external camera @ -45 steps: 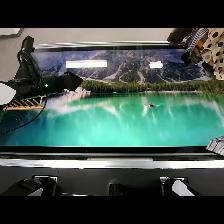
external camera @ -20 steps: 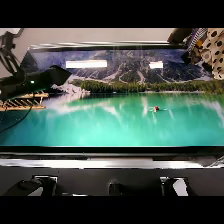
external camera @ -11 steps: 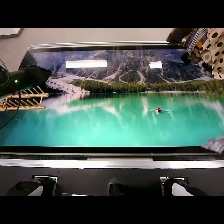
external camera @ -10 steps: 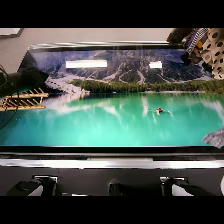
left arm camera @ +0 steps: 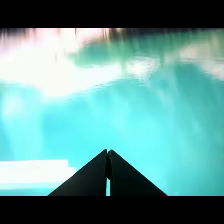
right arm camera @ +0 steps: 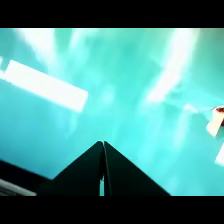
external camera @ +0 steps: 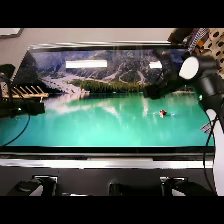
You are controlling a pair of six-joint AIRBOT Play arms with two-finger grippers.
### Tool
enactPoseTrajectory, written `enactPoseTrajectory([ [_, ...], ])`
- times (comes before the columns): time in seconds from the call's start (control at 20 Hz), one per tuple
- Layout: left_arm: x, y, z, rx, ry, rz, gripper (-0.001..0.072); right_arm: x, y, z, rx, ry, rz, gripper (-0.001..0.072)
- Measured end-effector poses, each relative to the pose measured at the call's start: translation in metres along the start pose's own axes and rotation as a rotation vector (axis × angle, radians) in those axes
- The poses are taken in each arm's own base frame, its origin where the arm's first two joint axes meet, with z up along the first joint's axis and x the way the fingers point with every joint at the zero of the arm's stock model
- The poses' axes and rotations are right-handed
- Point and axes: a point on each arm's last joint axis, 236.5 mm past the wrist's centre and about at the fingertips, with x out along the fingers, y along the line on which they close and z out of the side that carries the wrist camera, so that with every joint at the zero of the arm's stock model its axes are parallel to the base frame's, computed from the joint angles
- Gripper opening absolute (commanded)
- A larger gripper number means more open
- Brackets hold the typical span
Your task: Fold the clothes and pants, and hang the long-sleeved shirts on hangers.
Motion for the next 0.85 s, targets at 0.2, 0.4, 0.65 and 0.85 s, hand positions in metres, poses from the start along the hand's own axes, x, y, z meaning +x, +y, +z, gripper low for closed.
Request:
enactPoseTrajectory([
  [0.2, 0.012, 0.004, -0.016, 0.013, 0.036, 0.012, 0.0022, 0.015, 0.005, -0.026, -0.004, 0.065, 0.019, 0.0026],
  [0.4, 0.015, 0.005, -0.019, 0.017, 0.045, 0.016, 0.0023, 0.019, 0.007, -0.037, -0.004, 0.099, 0.023, 0.0026],
  [0.65, 0.016, 0.006, -0.021, 0.018, 0.048, 0.018, 0.0023, 0.02, 0.007, -0.04, -0.002, 0.111, 0.026, 0.0026],
  [0.85, 0.016, 0.006, -0.021, 0.018, 0.049, 0.018, 0.0023, 0.02, 0.007, -0.041, -0.002, 0.113, 0.026, 0.0026],
])
